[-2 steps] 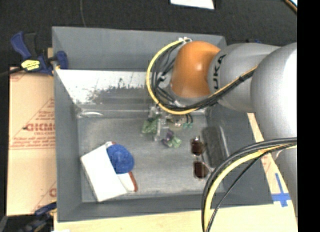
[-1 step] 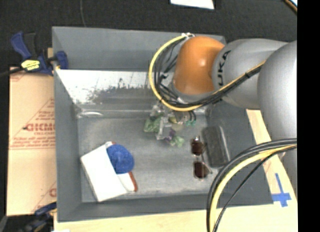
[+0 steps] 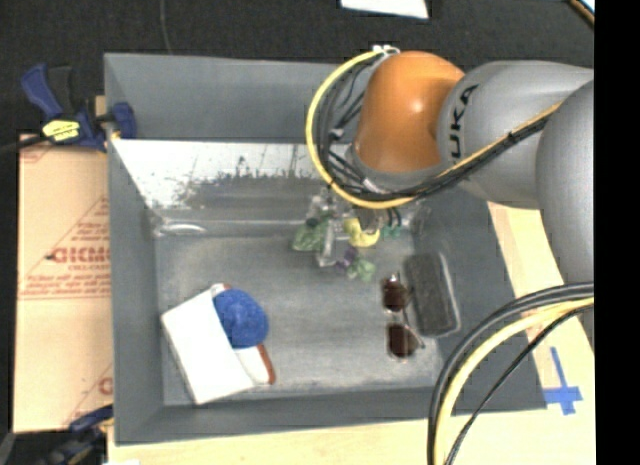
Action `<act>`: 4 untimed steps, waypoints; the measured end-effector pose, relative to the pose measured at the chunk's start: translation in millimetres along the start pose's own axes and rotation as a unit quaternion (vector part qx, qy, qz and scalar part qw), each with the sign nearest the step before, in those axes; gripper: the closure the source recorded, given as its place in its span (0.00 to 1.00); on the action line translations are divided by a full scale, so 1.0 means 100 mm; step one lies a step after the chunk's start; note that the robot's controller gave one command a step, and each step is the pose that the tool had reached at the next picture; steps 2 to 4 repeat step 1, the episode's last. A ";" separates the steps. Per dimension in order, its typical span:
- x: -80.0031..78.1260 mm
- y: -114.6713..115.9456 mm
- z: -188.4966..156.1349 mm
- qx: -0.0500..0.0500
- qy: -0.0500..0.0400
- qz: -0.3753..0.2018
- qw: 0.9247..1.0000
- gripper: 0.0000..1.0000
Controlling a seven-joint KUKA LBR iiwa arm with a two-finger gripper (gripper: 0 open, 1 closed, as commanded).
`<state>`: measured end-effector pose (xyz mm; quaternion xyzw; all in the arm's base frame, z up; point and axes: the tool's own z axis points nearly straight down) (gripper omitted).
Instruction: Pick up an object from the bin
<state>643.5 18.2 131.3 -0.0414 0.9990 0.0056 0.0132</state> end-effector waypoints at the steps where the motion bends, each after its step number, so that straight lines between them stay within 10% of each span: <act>1: 0.02 0.00 -0.13 0.000 0.004 0.000 1.000 1.00; 4: 0.02 0.00 -0.13 0.000 0.004 0.000 1.000 1.00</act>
Offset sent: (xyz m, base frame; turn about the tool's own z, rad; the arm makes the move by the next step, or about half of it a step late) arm -0.0003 -0.0002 0.0214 0.0003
